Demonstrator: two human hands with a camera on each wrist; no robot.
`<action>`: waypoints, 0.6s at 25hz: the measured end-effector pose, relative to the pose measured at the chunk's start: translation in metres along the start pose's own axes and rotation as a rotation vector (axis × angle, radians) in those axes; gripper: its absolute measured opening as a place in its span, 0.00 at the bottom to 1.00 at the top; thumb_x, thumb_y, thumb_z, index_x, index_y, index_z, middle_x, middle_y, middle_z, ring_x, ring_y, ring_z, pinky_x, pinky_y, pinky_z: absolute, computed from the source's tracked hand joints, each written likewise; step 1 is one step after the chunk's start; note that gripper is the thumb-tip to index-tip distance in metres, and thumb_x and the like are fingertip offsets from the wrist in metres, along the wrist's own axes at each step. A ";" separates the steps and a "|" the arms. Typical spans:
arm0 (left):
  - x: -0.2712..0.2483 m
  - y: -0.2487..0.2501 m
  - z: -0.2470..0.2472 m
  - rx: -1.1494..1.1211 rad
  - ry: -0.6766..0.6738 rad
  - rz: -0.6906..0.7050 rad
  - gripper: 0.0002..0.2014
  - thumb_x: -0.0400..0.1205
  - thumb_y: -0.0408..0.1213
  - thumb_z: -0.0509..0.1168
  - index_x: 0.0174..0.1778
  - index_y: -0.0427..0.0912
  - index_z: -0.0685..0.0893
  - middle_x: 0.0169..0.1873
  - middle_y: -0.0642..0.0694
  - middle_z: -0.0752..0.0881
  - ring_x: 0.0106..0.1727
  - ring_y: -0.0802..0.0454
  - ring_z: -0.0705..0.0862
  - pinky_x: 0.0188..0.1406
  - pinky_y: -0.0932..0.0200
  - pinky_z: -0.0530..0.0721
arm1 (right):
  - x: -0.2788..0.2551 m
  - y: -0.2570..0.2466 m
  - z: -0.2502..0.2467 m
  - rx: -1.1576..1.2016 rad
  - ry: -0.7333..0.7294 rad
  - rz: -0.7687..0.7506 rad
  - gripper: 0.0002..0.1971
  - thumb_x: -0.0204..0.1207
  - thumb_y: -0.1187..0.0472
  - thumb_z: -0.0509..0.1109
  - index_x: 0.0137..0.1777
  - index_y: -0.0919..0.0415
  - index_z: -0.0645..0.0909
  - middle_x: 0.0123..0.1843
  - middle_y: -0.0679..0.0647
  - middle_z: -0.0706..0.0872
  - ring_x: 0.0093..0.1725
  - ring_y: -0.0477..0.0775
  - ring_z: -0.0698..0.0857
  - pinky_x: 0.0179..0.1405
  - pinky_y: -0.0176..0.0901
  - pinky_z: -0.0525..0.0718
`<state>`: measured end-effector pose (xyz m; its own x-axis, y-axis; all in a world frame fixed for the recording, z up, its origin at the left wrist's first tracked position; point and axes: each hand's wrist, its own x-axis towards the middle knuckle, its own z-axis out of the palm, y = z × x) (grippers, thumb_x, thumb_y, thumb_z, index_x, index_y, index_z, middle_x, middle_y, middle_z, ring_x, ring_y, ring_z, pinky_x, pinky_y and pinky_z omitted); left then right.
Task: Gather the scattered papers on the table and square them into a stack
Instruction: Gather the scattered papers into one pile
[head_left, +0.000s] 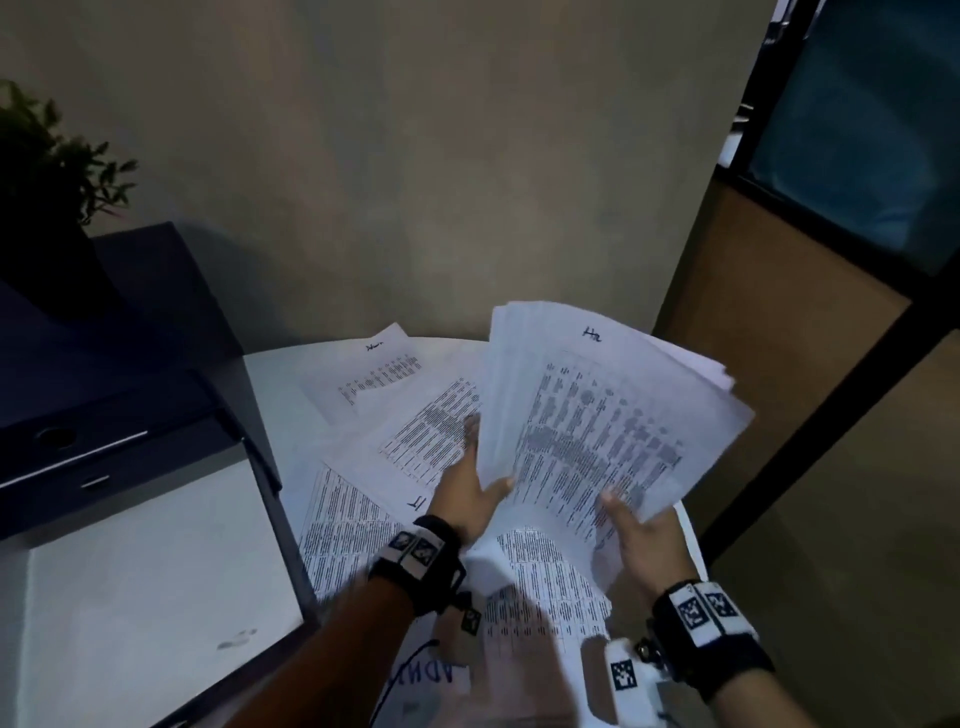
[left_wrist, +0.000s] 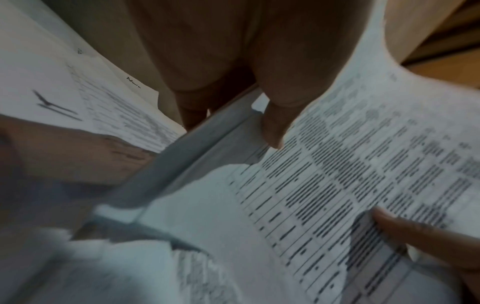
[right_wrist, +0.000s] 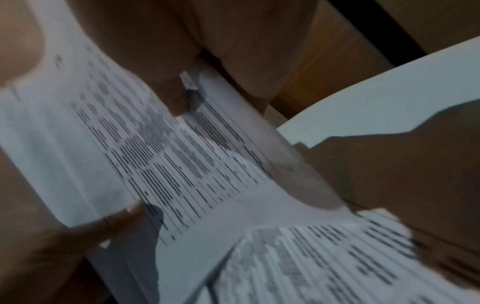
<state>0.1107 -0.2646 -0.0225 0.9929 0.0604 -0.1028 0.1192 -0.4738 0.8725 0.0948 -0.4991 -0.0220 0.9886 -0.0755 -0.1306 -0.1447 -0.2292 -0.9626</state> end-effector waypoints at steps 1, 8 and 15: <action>-0.002 -0.001 0.001 0.015 -0.037 -0.002 0.34 0.82 0.46 0.70 0.83 0.47 0.64 0.66 0.50 0.85 0.62 0.51 0.84 0.60 0.59 0.80 | 0.005 0.012 0.002 -0.024 0.015 0.061 0.20 0.81 0.51 0.70 0.49 0.73 0.85 0.39 0.67 0.91 0.40 0.60 0.91 0.45 0.49 0.85; 0.060 -0.032 -0.067 -0.007 0.181 -0.150 0.05 0.81 0.51 0.63 0.44 0.56 0.80 0.46 0.43 0.89 0.41 0.45 0.89 0.34 0.60 0.87 | 0.041 0.059 -0.001 -0.107 -0.002 0.310 0.31 0.74 0.40 0.74 0.66 0.63 0.72 0.38 0.58 0.80 0.38 0.59 0.83 0.37 0.47 0.79; 0.074 -0.091 -0.120 0.818 0.051 -0.475 0.31 0.80 0.52 0.61 0.74 0.37 0.68 0.73 0.35 0.73 0.72 0.33 0.74 0.70 0.36 0.75 | 0.052 0.103 0.013 -0.231 -0.050 0.445 0.25 0.71 0.44 0.77 0.54 0.60 0.70 0.28 0.54 0.87 0.27 0.52 0.86 0.32 0.43 0.80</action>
<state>0.1732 -0.1120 -0.0521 0.8407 0.4346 -0.3232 0.4960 -0.8574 0.1373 0.1319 -0.5138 -0.1313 0.8289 -0.1696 -0.5330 -0.5528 -0.3942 -0.7342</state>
